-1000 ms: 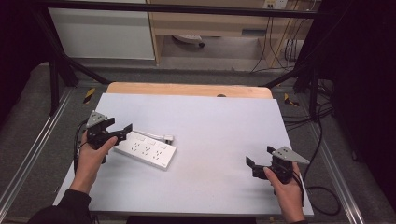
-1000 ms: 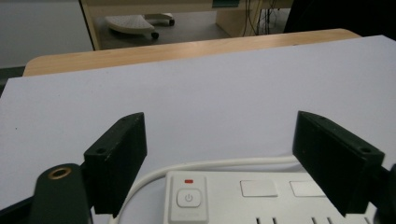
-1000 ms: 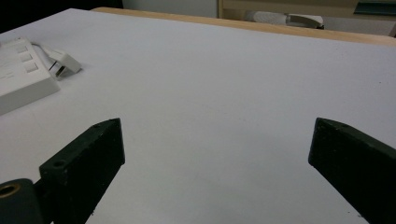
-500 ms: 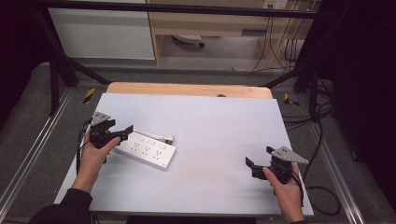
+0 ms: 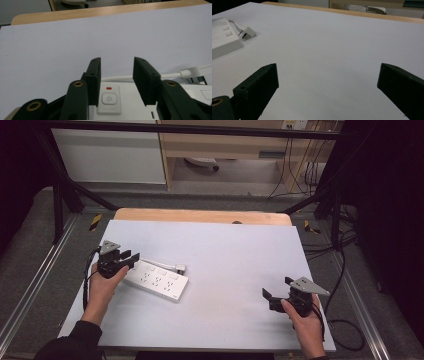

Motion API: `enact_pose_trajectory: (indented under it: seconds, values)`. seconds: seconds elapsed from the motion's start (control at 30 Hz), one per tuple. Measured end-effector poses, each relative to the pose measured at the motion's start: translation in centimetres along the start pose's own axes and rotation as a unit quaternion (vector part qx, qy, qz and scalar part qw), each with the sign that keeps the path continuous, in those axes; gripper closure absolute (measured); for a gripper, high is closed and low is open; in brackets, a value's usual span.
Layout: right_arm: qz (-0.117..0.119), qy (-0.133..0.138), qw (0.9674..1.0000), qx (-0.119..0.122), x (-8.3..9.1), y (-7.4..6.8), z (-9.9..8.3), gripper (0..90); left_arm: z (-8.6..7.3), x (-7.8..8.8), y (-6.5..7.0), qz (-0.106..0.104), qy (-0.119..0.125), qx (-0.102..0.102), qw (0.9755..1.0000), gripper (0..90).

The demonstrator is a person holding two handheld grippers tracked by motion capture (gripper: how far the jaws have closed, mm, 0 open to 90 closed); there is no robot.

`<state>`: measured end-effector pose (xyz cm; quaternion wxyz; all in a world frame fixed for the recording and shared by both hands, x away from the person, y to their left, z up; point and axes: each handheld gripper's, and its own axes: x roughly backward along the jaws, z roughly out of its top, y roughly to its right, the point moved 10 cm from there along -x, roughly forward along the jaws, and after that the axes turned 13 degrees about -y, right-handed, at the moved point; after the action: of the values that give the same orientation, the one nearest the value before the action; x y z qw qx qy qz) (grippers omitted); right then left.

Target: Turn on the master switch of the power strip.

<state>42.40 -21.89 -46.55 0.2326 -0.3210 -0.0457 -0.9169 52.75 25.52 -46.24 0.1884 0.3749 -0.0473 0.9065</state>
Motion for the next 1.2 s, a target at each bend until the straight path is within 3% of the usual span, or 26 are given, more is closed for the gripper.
enact_pose_trajectory:
  seconds: [0.27, 0.4, 0.63, 1.2]
  values:
    - [-0.001, 0.002, 1.0000, -0.002, 0.1, 0.1, 0.0, 4.0, -0.7, -0.7, -1.0, -0.002, -0.019, 0.010, 0.9998, 82.9]
    - [-0.001, 0.002, 1.0000, -0.001, 0.1, 0.1, 0.0, 4.0, -1.3, -0.9, -1.0, -0.005, -0.027, 0.003, 0.9996, 89.9]
    - [0.000, 0.001, 1.0000, 0.000, 0.0, 0.0, 0.0, 3.6, -1.8, -1.2, -0.9, -0.016, -0.039, 0.002, 0.9991, 90.0]
    - [0.002, 0.000, 1.0000, 0.001, 0.0, 0.0, 0.0, 3.5, -2.2, -1.5, -0.8, -0.015, -0.053, -0.007, 0.9985, 90.0]
